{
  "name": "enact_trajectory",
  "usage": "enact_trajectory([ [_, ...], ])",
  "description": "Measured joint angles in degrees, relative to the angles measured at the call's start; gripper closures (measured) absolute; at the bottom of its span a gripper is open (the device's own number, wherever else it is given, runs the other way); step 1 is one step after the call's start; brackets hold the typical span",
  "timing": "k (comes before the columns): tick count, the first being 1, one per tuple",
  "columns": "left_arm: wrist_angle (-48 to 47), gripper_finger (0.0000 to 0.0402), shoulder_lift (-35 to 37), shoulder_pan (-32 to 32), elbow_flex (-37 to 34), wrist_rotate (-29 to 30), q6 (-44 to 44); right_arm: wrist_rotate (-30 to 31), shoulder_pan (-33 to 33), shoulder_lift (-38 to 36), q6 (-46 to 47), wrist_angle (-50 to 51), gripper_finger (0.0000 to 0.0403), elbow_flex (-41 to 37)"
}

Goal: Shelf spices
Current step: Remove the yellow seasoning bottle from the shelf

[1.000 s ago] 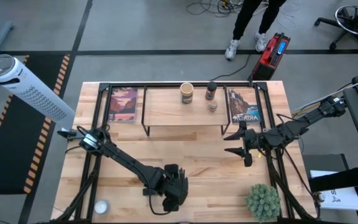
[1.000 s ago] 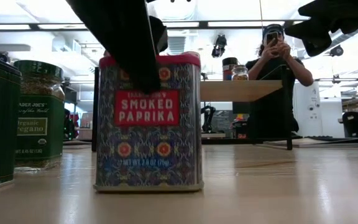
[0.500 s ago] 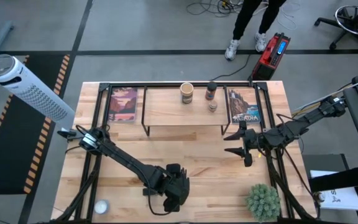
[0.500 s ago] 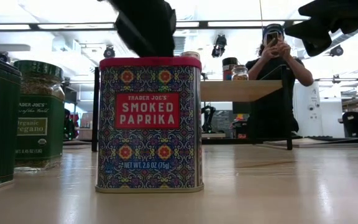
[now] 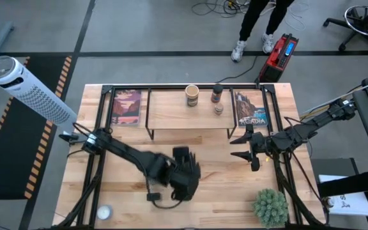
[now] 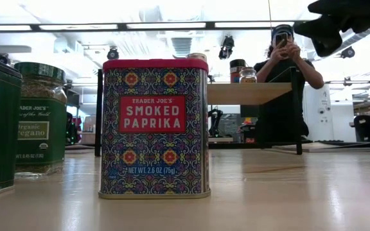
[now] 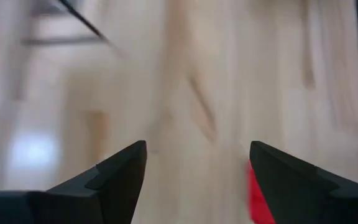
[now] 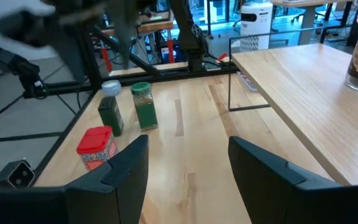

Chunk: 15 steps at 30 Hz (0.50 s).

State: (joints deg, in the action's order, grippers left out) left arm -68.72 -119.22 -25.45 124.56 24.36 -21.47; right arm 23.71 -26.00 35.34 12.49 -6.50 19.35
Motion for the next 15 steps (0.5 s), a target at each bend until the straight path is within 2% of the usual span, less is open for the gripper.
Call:
enact_trajectory([
  [6,-5.2,0.0137,0.0,6.4,10.0,0.9,4.5,-0.3,0.0,0.0,-0.1,-0.2,0.0204,0.0],
  [15,-9.2,0.0138,3.0,17.0,9.7,0.7,11.9,-0.3,0.0,0.0,-2.2,-0.2,0.0204,0.0],
])
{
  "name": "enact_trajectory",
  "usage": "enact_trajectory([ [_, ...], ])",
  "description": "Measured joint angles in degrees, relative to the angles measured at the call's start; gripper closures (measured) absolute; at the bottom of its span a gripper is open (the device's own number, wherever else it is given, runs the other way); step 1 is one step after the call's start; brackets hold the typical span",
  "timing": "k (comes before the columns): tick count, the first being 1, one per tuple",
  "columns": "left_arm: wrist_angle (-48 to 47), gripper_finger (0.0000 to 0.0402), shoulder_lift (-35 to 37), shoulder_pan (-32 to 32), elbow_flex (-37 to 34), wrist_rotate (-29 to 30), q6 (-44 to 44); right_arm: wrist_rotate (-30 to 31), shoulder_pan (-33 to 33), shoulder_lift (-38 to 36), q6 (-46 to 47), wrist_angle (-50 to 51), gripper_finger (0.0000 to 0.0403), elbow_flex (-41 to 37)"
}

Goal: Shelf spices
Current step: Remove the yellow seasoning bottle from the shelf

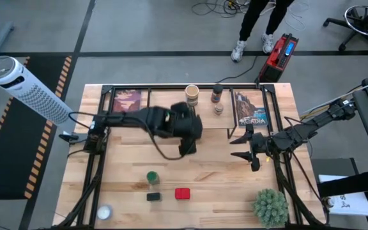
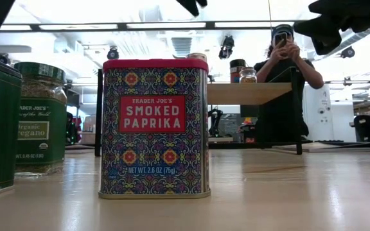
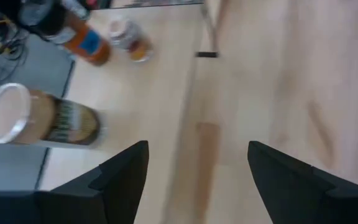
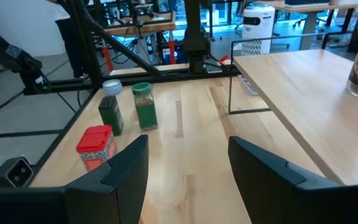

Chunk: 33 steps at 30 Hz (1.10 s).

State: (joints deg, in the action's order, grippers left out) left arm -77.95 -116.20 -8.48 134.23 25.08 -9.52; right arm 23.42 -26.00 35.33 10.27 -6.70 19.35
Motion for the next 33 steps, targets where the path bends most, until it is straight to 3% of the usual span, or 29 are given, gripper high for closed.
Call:
enact_trajectory([
  [7,1.7,0.0132,0.8,8.2,0.1,-0.5,8.2,0.6,0.0,0.0,-3.7,-1.0,0.0204,0.0],
  [19,6.4,0.0132,0.8,21.6,0.1,-12.2,12.1,0.1,0.0,0.0,-3.9,-1.2,0.0204,0.0],
  [33,6.6,0.0102,0.8,24.6,0.0,-15.6,18.2,0.1,0.0,0.0,-4.3,-1.3,0.0204,0.0],
])
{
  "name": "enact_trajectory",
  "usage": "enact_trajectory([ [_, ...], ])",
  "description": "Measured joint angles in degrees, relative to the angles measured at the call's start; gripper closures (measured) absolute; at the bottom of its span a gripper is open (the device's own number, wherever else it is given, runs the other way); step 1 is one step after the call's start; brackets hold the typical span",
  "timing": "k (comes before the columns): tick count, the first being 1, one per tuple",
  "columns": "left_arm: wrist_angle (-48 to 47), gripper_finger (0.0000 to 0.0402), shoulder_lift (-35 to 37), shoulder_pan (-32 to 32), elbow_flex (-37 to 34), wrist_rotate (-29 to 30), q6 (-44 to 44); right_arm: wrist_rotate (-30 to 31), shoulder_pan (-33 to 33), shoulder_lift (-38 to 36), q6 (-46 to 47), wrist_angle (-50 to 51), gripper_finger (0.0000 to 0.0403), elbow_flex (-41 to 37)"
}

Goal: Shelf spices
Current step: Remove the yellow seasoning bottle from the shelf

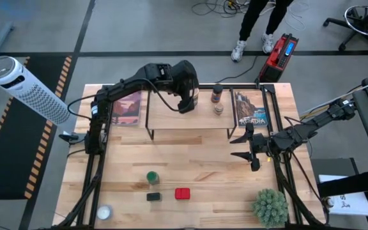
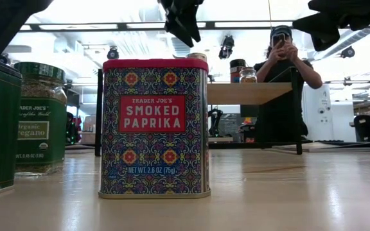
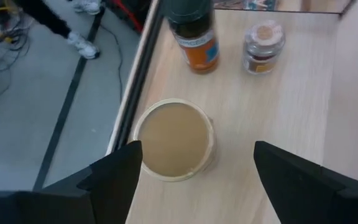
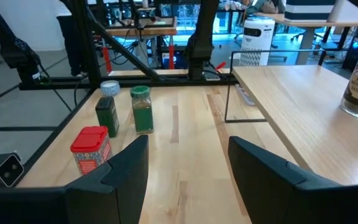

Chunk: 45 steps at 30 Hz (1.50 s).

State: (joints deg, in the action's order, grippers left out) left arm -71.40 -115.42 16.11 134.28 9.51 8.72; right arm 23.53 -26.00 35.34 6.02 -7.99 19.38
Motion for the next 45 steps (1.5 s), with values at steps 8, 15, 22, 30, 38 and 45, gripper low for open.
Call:
enact_trajectory([
  [8,1.6,0.0099,0.0,3.3,0.0,-4.6,2.7,0.0,0.0,0.0,-0.1,-0.4,0.0204,0.0],
  [15,2.8,0.0101,-0.7,6.2,0.0,-6.6,3.2,0.5,0.0,0.0,-0.2,-0.5,0.0204,0.0],
  [22,3.4,0.0102,-3.1,6.6,-0.1,-10.8,4.1,2.0,0.0,0.0,-0.1,-0.5,0.0204,0.0],
  [30,1.3,0.0102,-4.0,6.7,-0.5,-10.7,4.9,2.0,0.0,0.0,-0.1,-0.5,0.0204,0.0],
  [38,0.9,0.0102,-4.0,6.5,-1.6,-10.6,4.4,2.0,0.0,0.0,-0.1,-0.5,0.0204,0.0],
  [45,3.0,0.0102,-4.0,5.0,-6.7,-11.3,3.1,2.0,0.0,0.0,-0.1,-0.5,0.0204,0.0],
])
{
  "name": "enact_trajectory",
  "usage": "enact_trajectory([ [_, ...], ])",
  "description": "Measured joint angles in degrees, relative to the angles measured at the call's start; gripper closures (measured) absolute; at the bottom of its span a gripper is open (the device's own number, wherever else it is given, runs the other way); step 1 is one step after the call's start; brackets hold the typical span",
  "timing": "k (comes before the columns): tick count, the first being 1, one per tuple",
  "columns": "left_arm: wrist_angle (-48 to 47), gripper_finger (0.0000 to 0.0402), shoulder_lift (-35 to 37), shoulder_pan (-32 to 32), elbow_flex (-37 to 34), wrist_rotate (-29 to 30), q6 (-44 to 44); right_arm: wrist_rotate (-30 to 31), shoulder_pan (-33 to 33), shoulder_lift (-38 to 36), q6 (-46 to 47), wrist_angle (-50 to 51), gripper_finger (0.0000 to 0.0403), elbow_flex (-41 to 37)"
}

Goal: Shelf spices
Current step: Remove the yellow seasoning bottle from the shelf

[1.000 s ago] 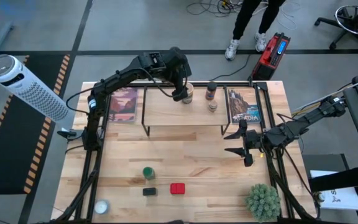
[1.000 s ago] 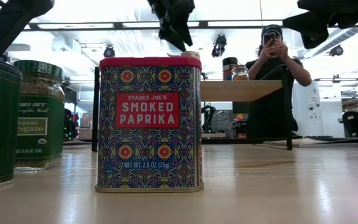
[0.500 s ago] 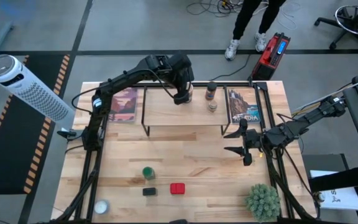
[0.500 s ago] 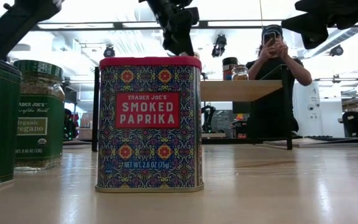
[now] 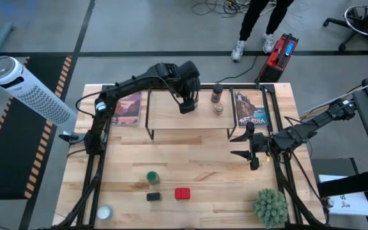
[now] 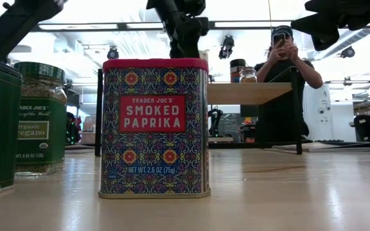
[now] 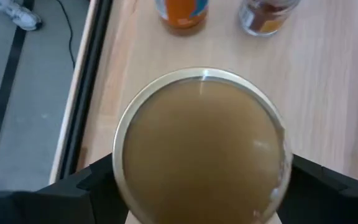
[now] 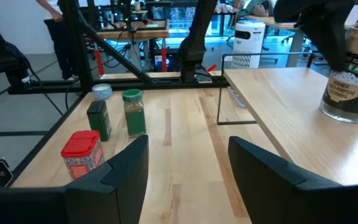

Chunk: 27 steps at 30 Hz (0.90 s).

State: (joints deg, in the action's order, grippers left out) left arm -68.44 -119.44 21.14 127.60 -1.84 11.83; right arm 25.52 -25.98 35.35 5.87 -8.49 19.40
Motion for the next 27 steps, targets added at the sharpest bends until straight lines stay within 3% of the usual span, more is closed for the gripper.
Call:
enact_trajectory([
  [6,1.6,0.0104,0.0,-0.9,-2.5,0.0,-0.5,0.0,0.0,0.0,0.0,0.0,0.0204,0.0],
  [14,1.8,0.0141,0.0,-1.6,-1.9,0.0,-0.6,0.0,0.0,0.0,0.0,0.0,0.0204,0.0],
  [27,1.9,0.0141,0.1,-1.7,-1.9,-0.1,-0.7,0.0,0.0,0.0,0.1,0.0,0.0204,0.0],
])
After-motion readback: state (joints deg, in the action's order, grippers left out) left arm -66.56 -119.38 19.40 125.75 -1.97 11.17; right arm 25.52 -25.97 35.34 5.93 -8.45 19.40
